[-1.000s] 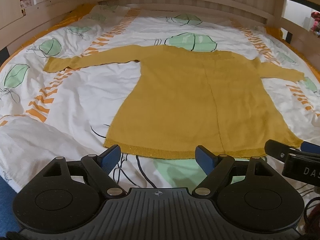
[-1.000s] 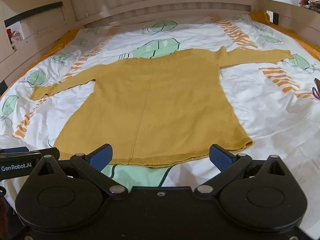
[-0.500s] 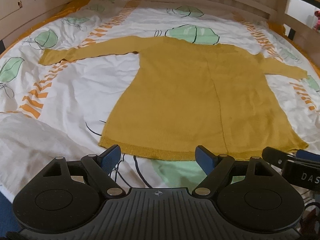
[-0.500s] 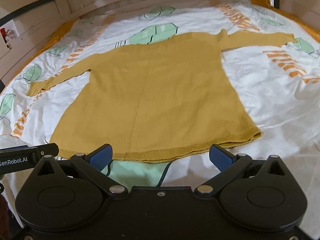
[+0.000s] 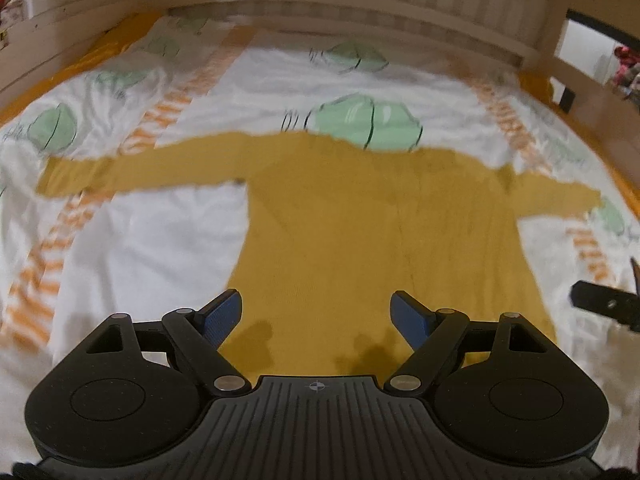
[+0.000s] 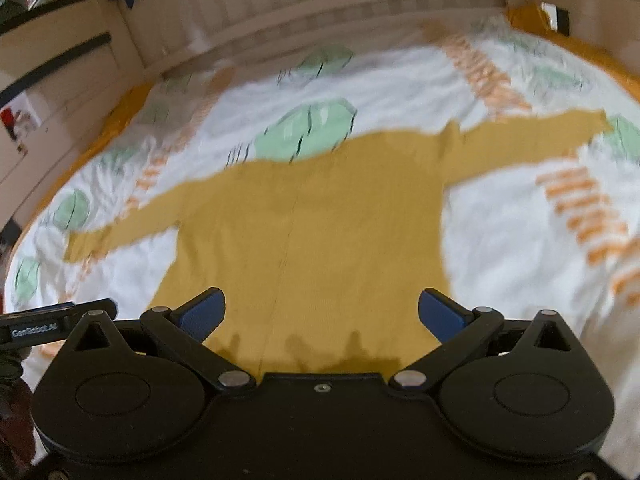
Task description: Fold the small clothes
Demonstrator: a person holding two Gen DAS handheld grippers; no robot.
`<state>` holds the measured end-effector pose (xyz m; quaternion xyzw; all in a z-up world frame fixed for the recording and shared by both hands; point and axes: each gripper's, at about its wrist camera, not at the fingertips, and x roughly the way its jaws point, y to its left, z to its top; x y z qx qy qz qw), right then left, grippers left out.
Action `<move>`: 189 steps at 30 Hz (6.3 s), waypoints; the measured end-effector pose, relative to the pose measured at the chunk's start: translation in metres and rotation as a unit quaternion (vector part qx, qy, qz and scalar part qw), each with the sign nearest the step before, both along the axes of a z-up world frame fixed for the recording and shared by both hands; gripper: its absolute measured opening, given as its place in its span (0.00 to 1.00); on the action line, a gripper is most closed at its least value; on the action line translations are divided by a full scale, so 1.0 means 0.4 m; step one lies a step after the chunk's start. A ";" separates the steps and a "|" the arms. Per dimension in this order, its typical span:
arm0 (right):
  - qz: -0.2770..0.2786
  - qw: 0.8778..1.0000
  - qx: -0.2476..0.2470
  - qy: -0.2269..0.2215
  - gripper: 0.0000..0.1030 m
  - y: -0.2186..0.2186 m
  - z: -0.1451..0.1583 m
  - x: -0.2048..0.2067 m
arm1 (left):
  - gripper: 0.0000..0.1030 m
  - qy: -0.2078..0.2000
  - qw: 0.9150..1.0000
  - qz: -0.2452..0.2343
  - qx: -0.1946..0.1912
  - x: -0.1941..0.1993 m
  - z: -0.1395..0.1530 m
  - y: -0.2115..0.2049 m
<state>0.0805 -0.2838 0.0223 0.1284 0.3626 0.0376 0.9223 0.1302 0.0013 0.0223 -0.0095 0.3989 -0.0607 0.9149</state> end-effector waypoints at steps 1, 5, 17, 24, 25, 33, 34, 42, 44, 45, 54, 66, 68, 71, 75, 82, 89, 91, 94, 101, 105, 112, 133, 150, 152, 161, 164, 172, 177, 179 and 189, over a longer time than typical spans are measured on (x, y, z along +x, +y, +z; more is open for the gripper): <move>-0.004 1.000 -0.003 -0.007 0.99 -0.014 0.009 0.020 | 0.79 -0.007 1.000 0.000 0.001 0.024 0.007 -0.004; -0.028 0.999 -0.020 -0.033 0.99 -0.076 0.028 0.100 | 0.79 -0.034 0.999 0.000 0.012 0.103 0.028 -0.023; -0.137 0.989 -0.028 -0.048 0.99 -0.348 -0.048 0.321 | 0.79 -0.078 0.997 -0.004 0.021 0.338 0.017 -0.110; -0.185 0.982 -0.039 -0.023 0.83 -0.531 -0.105 0.437 | 0.79 -0.092 0.995 -0.024 0.013 0.415 -0.015 -0.192; -0.198 0.979 -0.041 -0.020 0.81 -0.565 -0.113 0.453 | 0.79 -0.093 0.995 -0.028 0.014 0.424 -0.023 -0.205; -0.262 0.964 -0.052 0.009 0.57 -0.763 -0.163 0.528 | 0.79 -0.068 0.997 -0.044 0.016 0.489 -0.101 -0.272; -0.273 0.961 -0.043 0.011 0.56 -0.791 -0.173 0.534 | 0.79 -0.066 0.997 -0.045 0.017 0.494 -0.110 -0.277; -0.332 0.943 0.015 0.022 0.54 -0.911 -0.259 0.555 | 0.79 -0.031 0.998 -0.049 0.027 0.518 -0.188 -0.283; -0.340 0.939 0.045 0.011 0.54 -0.930 -0.278 0.556 | 0.79 -0.022 0.998 -0.047 0.030 0.521 -0.201 -0.276; -0.343 0.938 0.055 0.007 0.54 -0.935 -0.286 0.558 | 0.79 -0.019 0.998 -0.044 0.031 0.521 -0.206 -0.274; -0.330 0.941 0.066 -0.028 0.13 -0.903 -0.279 0.592 | 0.64 0.038 0.997 -0.046 0.042 0.515 -0.248 -0.217; -0.131 0.982 0.029 -0.133 0.13 -0.552 0.055 0.578 | 0.64 0.001 0.999 -0.011 0.033 0.467 -0.130 -0.067; -0.087 0.986 0.037 -0.139 0.13 -0.454 0.091 0.571 | 0.64 -0.012 0.999 -0.006 0.037 0.457 -0.109 -0.039; -0.027 0.989 0.050 -0.137 0.13 -0.307 0.105 0.559 | 0.64 -0.031 0.998 0.002 0.055 0.448 -0.089 -0.002; 0.041 0.989 0.071 -0.122 0.13 -0.114 0.072 0.554 | 0.64 -0.037 0.998 0.021 0.035 0.443 -0.091 0.062; 0.124 0.989 0.054 -0.058 0.13 0.169 -0.111 0.545 | 0.64 -0.010 1.000 0.009 0.013 0.482 -0.118 0.124; 0.160 0.986 0.035 -0.013 0.19 0.244 -0.240 0.487 | 0.64 0.026 0.999 0.011 -0.036 0.495 -0.158 0.160; 0.162 0.986 0.025 -0.020 0.19 0.227 -0.221 0.460 | 0.64 0.040 0.998 0.009 -0.054 0.498 -0.172 0.161; 0.156 0.987 -0.009 -0.034 0.33 0.186 -0.188 0.425 | 0.64 0.045 0.996 -0.001 -0.072 0.491 -0.183 0.146; 0.127 0.987 -0.095 -0.016 0.56 0.123 -0.200 0.356 | 0.64 0.040 0.996 -0.035 -0.070 0.473 -0.200 0.071; 0.122 0.992 -0.029 -0.008 0.59 0.095 -0.214 0.369 | 0.64 0.046 0.995 -0.040 -0.074 0.464 -0.205 0.042; 0.147 0.988 0.034 -0.029 0.65 0.124 -0.218 0.416 | 0.64 0.023 0.998 -0.015 -0.059 0.454 -0.173 0.052; 0.341 0.933 -0.095 -0.067 0.71 0.463 -0.251 0.322 | 0.64 0.004 0.996 0.043 -0.077 0.471 -0.111 0.169; 0.172 0.977 -0.122 -0.010 1.00 0.163 -0.217 0.292 | 0.64 0.069 0.994 -0.019 -0.086 0.487 -0.234 0.066; 0.169 0.979 -0.117 0.005 1.00 0.161 -0.226 0.298 | 0.64 0.067 0.994 -0.021 -0.079 0.485 -0.251 0.050; 0.198 0.974 -0.105 0.035 1.00 0.181 -0.240 0.311 | 0.65 0.069 0.995 -0.021 -0.071 0.498 -0.307 0.032; 0.197 0.975 -0.092 0.038 1.00 0.178 -0.237 0.307 | 0.65 0.064 0.994 -0.018 -0.085 0.504 -0.305 0.036; 0.190 0.977 -0.083 0.045 1.00 0.174 -0.234 0.310 | 0.63 0.057 0.984 -0.033 -0.163 0.526 -0.310 0.035; 0.192 0.978 -0.062 0.052 1.00 0.172 -0.225 0.309 | 0.12 0.062 0.988 -0.021 -0.139 0.535 -0.314 0.021; 0.193 0.978 -0.057 0.051 1.00 0.173 -0.218 0.307 | 0.03 0.050 0.989 -0.024 -0.135 0.532 -0.304 0.028; 0.200 0.978 -0.045 0.041 1.00 0.177 -0.188 0.294 | 0.03 -0.072 0.994 -0.042 -0.065 0.531 -0.131 0.024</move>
